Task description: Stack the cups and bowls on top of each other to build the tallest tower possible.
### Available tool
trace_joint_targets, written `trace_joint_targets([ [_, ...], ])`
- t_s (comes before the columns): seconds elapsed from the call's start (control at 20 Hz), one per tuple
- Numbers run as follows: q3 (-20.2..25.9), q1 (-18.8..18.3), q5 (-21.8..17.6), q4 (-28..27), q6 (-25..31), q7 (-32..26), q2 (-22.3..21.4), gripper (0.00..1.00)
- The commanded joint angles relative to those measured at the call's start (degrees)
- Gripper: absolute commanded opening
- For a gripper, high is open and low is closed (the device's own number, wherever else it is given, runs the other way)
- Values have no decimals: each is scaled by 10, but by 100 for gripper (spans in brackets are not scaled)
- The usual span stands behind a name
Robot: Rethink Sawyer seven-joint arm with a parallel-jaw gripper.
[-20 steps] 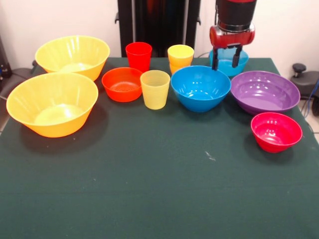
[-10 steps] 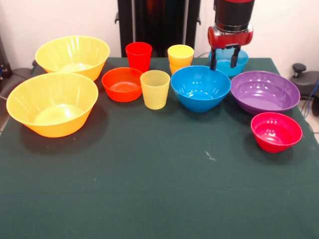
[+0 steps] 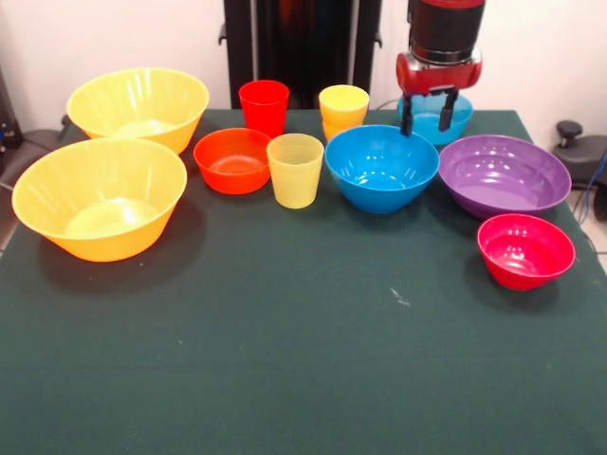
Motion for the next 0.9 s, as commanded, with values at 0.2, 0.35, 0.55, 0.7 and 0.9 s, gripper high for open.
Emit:
trace_joint_targets([
  [0.2,-2,27,-42,-11,-107,79,53,100],
  [0.35,-9,28,-49,-7,-131,78,64,100],
  [0.55,-15,28,-55,0,-152,76,73,100],
  [0.7,-21,33,-56,4,-165,79,78,100],
  [0.9,-28,34,-62,3,-182,77,87,100],
])
